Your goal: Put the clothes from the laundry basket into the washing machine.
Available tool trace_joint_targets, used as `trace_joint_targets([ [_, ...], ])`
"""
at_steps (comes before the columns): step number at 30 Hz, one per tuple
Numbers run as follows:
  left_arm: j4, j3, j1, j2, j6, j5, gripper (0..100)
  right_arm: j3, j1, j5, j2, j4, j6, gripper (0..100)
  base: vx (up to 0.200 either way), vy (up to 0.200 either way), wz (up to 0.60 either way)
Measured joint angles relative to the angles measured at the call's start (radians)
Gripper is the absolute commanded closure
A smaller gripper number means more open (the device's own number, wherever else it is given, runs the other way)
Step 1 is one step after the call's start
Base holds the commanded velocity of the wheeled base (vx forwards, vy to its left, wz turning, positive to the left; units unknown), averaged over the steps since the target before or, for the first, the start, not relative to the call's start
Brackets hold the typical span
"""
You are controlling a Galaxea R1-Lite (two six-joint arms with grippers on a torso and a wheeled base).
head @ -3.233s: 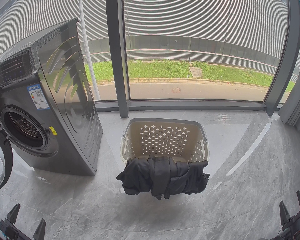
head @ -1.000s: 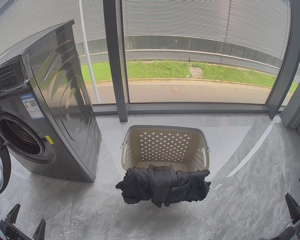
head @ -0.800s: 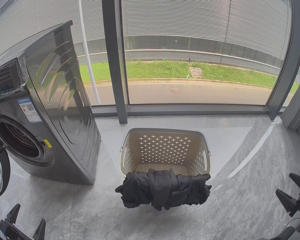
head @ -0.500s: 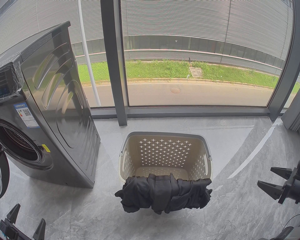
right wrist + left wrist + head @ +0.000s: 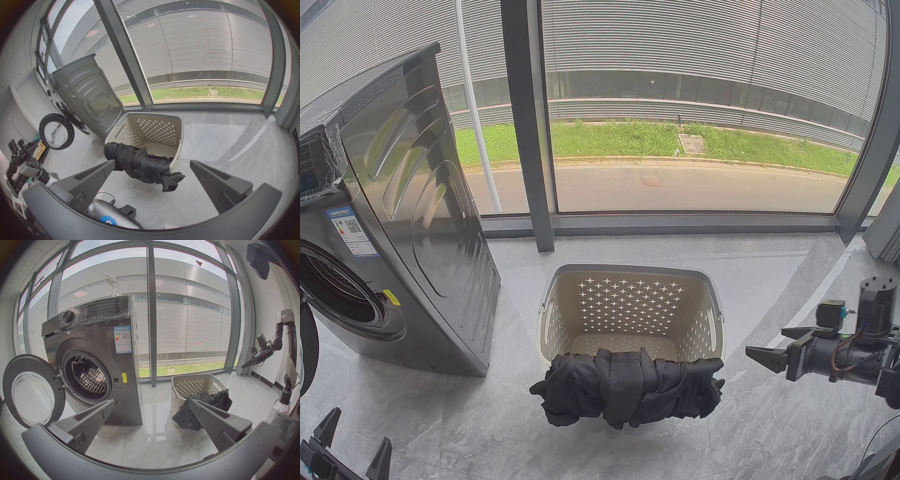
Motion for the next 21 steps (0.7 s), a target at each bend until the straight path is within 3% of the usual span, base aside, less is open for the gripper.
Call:
trace_joint_targets([
  [5, 0.0, 0.0, 0.0, 0.0, -0.001, -0.001, 0, -0.027, 0.038, -0.049, 0.188, -0.121, 0.003, 0, 0.0, 0.0, 0.0],
  [13, 0.0, 0.0, 0.0, 0.0, -0.002, -0.002, 0, -0.073, 0.076, -0.084, 0.43, -0.319, -0.005, 0, 0.0, 0.0, 0.0],
  [21, 0.0, 0.0, 0.0, 0.0, -0.002, -0.004, 0, -0.12, 0.088, -0.111, 0.607, -0.408, -0.012, 0, 0.0, 0.0, 0.0],
])
